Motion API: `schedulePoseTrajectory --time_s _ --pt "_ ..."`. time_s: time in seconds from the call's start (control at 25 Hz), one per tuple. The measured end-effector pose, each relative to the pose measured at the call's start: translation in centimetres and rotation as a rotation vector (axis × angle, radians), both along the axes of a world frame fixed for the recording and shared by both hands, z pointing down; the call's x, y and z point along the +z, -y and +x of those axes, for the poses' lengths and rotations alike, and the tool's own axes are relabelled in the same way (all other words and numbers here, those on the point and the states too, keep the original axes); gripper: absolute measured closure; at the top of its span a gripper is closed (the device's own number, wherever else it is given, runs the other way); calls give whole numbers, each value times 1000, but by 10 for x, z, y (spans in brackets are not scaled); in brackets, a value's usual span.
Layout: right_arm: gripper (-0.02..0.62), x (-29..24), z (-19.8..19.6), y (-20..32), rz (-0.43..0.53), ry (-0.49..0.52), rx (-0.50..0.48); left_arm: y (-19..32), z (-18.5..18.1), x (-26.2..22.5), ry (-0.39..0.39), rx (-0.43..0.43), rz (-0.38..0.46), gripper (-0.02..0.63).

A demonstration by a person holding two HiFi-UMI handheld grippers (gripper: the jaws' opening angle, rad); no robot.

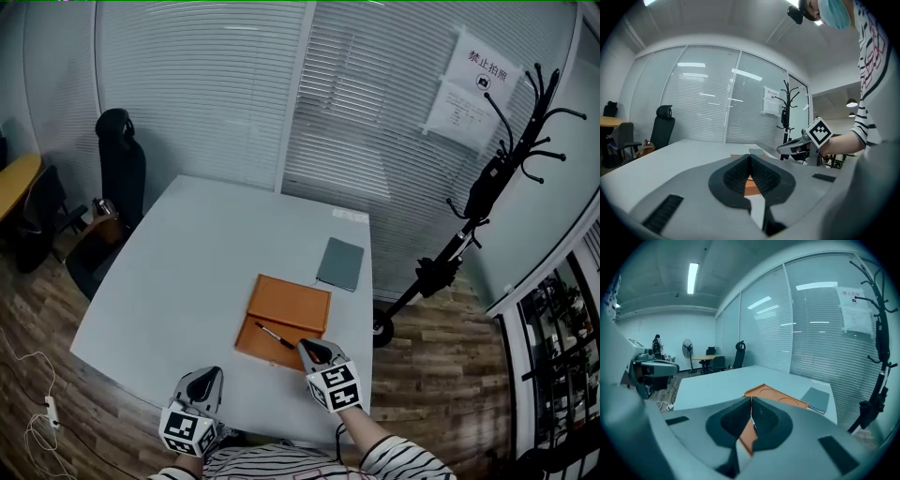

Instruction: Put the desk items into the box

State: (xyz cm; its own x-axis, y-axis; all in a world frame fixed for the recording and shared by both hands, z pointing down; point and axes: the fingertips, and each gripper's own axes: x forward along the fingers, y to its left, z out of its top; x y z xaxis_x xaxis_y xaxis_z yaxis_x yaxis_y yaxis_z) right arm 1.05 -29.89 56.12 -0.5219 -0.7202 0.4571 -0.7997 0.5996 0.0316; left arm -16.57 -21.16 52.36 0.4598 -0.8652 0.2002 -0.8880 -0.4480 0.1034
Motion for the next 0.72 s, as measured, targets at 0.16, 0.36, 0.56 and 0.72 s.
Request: schedulePoseTrajectory --time_s 0.16,0.36,0.56,0.72 --pt "568 -21 13 -20 30 73 -9 -13 16 -3 -1 -23 8 584" --pt "571 -31 23 -44 35 148 -32 -33 27 -1 3 -68 8 584" --pt "571 -35 35 -67 40 198 -48 -51 37 2 2 -104 3 584" --pt "571 -41 43 -80 53 225 -57 -59 45 4 -2 -117 5 584"
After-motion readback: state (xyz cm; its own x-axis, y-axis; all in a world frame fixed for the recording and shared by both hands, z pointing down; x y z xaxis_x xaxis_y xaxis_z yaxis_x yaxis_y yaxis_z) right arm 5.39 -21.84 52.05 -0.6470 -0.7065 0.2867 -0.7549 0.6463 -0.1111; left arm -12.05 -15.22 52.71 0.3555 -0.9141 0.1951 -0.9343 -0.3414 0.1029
